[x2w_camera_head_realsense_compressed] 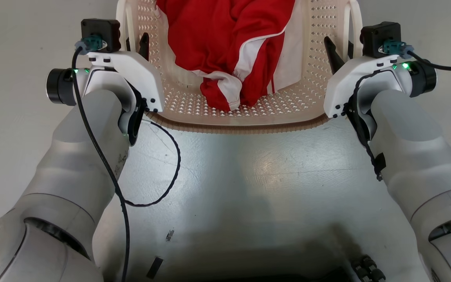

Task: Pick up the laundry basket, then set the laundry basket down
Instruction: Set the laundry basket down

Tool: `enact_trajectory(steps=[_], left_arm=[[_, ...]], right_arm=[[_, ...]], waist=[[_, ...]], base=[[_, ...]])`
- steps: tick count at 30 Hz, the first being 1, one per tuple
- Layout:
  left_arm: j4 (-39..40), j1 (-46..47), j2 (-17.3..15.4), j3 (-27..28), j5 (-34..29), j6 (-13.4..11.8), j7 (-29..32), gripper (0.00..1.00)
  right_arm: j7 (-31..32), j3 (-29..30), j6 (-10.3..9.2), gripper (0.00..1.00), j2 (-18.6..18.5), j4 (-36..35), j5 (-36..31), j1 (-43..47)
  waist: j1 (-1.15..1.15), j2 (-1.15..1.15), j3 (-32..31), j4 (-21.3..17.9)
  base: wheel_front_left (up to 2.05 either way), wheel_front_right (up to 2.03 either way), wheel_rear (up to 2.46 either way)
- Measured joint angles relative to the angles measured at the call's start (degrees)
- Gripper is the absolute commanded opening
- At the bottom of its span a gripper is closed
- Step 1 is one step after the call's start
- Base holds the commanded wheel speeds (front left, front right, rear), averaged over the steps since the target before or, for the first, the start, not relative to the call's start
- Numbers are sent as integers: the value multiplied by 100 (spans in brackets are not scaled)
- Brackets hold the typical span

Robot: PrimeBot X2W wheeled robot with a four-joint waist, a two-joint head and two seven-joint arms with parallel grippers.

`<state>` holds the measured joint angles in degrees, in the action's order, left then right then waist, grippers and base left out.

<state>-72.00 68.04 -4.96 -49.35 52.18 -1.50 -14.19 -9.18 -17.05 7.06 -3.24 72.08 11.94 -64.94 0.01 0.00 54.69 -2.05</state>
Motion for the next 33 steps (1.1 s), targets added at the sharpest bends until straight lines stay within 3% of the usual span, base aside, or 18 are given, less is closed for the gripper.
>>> enact_trajectory(steps=[20, 21, 22, 23, 24, 33], left_arm=[[175, 2, 62, 345, -286, -53, -1, 0], [158, 2, 74, 376, -285, -60, -1, 0], [141, 2, 89, 404, -282, -98, -3, 14], [124, 2, 100, 410, -283, -104, -23, 48], [102, 3, 99, 398, -286, -104, -47, 100], [-68, 17, 103, 413, -283, -129, -51, 100]], right_arm=[[-47, 665, 2, 0, 5, 123, -748, -165], [-48, 749, 2, 35, 4, 134, -784, -180], [-63, 800, 8, 100, 0, 141, -858, -197], [-97, 832, 8, 100, -21, 155, -961, -206], [-104, 893, 9, 100, -46, 163, -1073, -205], [-238, 1445, 9, 100, -116, 182, -1562, -192]], waist=[[0, 0, 145, 143], [0, 0, 150, 146], [0, 0, 155, 150], [0, 0, 159, 156], [0, 0, 160, 163], [0, 0, 61, 187]], base=[[0, 0, 0], [0, 0, 0], [0, 0, 0], [0, 0, 0], [0, 0, 0], [0, 0, 0]])
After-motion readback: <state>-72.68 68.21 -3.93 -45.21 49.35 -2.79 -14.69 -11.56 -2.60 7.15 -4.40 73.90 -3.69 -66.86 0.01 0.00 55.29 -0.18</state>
